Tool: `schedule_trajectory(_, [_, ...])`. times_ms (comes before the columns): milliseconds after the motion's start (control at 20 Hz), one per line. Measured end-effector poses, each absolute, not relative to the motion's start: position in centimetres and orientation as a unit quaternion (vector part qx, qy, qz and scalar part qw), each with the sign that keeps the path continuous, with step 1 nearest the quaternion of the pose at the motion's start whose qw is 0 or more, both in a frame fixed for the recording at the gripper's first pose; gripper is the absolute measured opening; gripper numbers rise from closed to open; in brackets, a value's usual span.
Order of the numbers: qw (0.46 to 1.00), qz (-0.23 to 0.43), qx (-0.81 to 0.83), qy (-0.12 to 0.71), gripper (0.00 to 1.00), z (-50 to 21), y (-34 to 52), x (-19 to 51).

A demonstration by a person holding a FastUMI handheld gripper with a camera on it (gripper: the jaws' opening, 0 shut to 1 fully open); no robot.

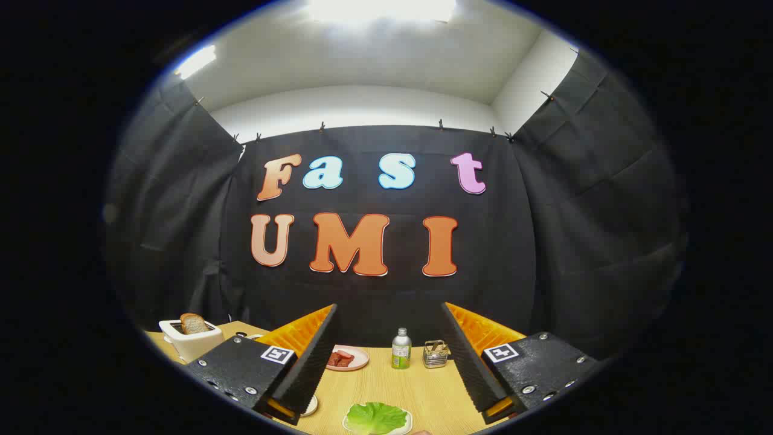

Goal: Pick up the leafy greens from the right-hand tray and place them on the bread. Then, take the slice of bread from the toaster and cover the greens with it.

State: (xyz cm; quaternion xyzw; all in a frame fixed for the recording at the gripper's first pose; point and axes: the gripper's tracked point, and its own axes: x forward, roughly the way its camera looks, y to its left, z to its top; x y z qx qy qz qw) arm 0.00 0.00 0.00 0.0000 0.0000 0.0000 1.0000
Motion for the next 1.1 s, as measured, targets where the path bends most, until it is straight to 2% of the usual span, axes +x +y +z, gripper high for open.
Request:
schedule_trajectory(350, [1.000, 0.024, -0.007, 0.005, 0.98, 1.6, 1.3, -1.8])
schedule_trajectory(600, [0.999, 0.028, 0.002, 0.036, 0.98, 0.0, 2.5, -1.4])
schedule_trajectory(900, [1.000, 0.029, 0.007, 0.000, 0.98, 0.7, 2.8, 1.4])
schedule_trajectory(1100, [0.998, 0.025, 0.005, 0.061, 0.98, -2.6, 2.6, 3.2])
